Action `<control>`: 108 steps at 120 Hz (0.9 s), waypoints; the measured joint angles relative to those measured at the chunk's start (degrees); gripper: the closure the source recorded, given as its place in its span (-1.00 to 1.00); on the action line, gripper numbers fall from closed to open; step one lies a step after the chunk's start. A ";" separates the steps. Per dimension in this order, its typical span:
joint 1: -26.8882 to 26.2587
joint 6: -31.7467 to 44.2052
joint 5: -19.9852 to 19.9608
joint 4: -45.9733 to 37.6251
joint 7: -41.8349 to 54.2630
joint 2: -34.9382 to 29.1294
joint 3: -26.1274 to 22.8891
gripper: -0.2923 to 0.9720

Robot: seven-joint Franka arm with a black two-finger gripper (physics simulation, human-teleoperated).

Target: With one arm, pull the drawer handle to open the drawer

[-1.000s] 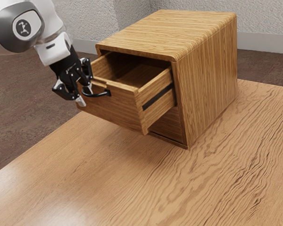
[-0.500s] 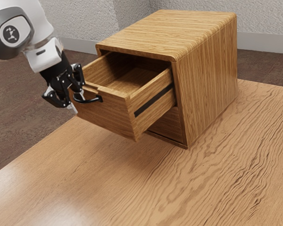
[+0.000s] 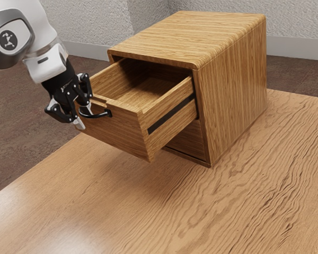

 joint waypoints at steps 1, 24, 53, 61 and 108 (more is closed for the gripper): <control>0.00 0.02 0.00 0.01 -0.01 0.01 0.00 0.27; -0.16 0.96 0.05 0.17 0.01 0.58 0.16 0.32; 0.15 1.24 0.00 0.47 0.01 0.37 0.04 0.37; 0.31 1.14 -0.03 0.54 0.01 0.31 0.01 0.31; 0.24 0.75 -0.06 0.56 0.00 0.02 -0.01 -0.03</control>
